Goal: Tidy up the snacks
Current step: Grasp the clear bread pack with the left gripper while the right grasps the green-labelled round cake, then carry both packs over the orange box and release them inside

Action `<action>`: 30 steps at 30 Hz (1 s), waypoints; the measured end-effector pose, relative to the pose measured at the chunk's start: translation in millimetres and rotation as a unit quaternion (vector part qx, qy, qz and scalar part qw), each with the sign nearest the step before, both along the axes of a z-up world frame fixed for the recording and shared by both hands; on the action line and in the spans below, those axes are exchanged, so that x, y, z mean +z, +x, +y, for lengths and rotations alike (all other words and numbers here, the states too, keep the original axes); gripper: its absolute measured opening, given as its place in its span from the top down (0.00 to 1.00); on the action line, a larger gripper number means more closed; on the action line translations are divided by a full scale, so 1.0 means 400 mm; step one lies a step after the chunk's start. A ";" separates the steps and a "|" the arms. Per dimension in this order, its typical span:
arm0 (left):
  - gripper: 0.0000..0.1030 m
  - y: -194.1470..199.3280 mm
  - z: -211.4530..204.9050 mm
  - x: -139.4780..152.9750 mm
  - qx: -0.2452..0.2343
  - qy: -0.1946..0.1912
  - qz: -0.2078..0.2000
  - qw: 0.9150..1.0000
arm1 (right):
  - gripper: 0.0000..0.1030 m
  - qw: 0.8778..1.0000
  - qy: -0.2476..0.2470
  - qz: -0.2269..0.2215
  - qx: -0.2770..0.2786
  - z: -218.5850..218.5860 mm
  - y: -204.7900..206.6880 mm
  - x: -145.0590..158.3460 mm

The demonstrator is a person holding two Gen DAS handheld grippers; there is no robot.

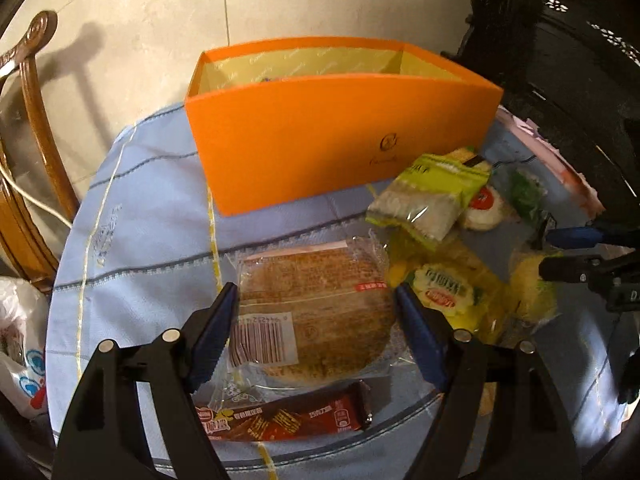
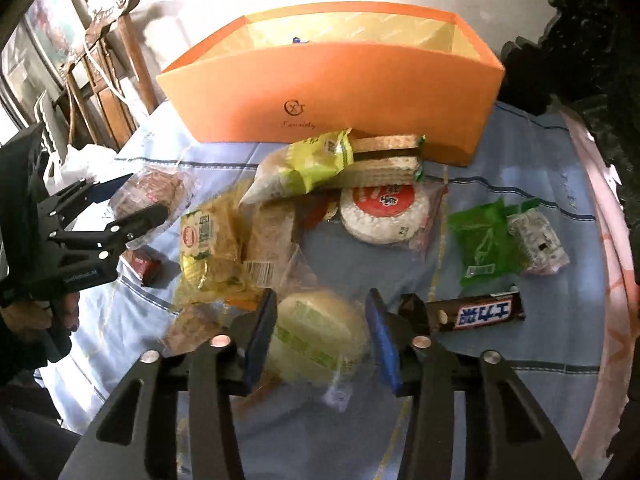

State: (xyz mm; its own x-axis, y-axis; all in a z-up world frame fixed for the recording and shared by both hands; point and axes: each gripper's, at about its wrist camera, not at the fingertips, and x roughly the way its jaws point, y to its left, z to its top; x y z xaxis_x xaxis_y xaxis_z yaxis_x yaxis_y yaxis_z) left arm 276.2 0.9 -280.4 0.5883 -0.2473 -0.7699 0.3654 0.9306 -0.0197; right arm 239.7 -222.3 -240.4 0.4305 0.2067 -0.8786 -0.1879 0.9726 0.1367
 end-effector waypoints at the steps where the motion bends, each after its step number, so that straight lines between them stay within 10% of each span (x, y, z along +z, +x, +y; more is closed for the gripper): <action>1: 0.26 0.000 0.001 -0.002 0.006 -0.001 0.002 1.000 | 0.40 1.000 -0.004 0.008 -0.004 0.001 0.005 -0.015; 7: 0.26 -0.004 0.004 0.007 0.006 -0.007 0.005 1.000 | 0.27 1.000 -0.020 0.019 -0.006 0.017 0.013 -0.065; 14: 0.26 -0.019 0.016 0.019 0.008 -0.011 0.005 1.000 | 0.53 0.997 -0.076 0.005 0.032 0.071 -0.013 -0.048; 30: 0.26 -0.074 0.017 0.259 -0.008 -0.040 -0.078 0.996 | 0.54 0.995 0.005 -0.102 -0.013 -0.019 -0.055 0.261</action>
State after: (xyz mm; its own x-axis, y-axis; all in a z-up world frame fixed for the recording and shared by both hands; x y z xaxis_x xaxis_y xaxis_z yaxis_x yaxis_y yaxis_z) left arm 246.6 7.7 -176.7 0.6955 -0.3141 -0.6463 0.3844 0.9225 -0.0347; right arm 217.6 -230.1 -135.8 0.6054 0.2019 -0.7699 -0.1874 0.9763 0.1086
